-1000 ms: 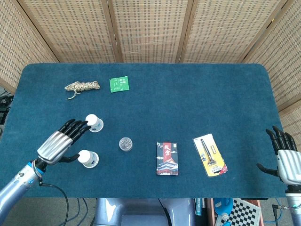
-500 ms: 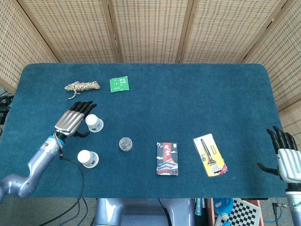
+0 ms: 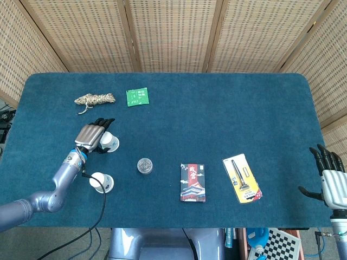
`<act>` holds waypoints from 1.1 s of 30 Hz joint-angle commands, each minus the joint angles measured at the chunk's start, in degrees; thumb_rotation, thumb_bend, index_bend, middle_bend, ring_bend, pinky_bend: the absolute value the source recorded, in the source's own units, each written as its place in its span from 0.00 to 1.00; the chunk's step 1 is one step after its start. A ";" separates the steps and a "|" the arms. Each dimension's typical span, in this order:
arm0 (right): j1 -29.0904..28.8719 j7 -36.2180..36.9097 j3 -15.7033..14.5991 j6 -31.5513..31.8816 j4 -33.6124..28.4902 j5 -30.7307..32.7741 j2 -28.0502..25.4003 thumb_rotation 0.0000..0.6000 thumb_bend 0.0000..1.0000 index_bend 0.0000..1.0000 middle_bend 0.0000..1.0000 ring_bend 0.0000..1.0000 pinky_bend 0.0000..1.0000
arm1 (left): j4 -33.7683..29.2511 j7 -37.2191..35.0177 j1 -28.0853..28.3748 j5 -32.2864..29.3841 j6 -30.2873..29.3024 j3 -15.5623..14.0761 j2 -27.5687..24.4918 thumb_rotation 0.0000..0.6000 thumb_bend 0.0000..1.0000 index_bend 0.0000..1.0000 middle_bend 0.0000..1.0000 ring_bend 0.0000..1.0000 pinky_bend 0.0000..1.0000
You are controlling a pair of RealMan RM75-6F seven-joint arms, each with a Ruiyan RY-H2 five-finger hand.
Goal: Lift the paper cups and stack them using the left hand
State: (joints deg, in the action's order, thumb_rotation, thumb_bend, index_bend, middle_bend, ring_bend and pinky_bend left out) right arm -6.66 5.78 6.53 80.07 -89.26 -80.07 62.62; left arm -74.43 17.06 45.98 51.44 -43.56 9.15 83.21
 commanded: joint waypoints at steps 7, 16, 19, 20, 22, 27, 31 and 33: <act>-0.06 0.01 0.10 -0.10 0.28 0.19 0.13 1.00 0.00 0.00 0.00 0.00 0.00 | 2.79 0.17 0.10 0.44 -1.97 -0.04 2.70 1.00 0.27 0.36 0.42 0.29 0.35; -0.19 -0.13 0.08 -0.49 0.45 0.41 0.25 1.00 0.00 0.00 0.00 0.00 0.00 | 4.81 -1.38 -1.04 1.34 -4.96 0.61 4.59 1.00 0.27 0.43 0.48 0.36 0.40; -0.21 -0.22 0.09 -0.52 0.51 0.44 0.32 1.00 0.00 0.00 0.00 0.00 0.00 | 3.54 -3.56 -1.63 3.20 -5.87 1.23 3.25 1.00 0.27 0.43 0.48 0.36 0.40; -0.23 -0.27 0.09 -0.54 0.49 0.45 0.33 1.00 0.00 0.00 0.00 0.00 0.00 | 2.44 -4.36 -1.93 4.15 -6.56 1.55 2.22 1.00 0.27 0.43 0.48 0.36 0.40; -0.28 -0.41 0.10 -0.58 0.43 0.45 0.36 1.00 0.00 0.00 0.00 0.00 0.00 | -0.85 -5.73 -2.77 6.25 -8.46 2.15 -0.66 1.00 0.27 0.43 0.48 0.36 0.40; -0.21 -1.04 0.01 -0.28 0.27 0.24 0.46 1.00 0.00 0.00 0.00 0.00 0.00 | -9.37 -10.40 -4.92 13.62 -10.72 1.78 -8.69 1.00 0.27 0.43 0.48 0.36 0.39; -0.22 -2.26 -0.27 -0.10 0.10 -0.14 0.83 1.00 0.00 0.00 0.00 0.00 0.00 | -16.39 -13.71 -8.52 23.63 -15.85 -1.19 -16.53 1.00 0.27 0.43 0.48 0.36 0.38; -0.28 -2.92 -0.33 -0.10 0.02 -0.18 1.01 1.00 0.00 0.00 0.00 0.00 0.00 | -19.05 -16.24 -10.02 27.83 -17.31 -2.83 -20.09 1.00 0.27 0.43 0.48 0.36 0.38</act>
State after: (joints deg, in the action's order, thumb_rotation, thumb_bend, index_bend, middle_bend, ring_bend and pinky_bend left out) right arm -6.91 3.10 6.26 79.95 -89.18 -80.20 63.52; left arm -88.36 4.82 39.00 72.99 -57.32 8.84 68.87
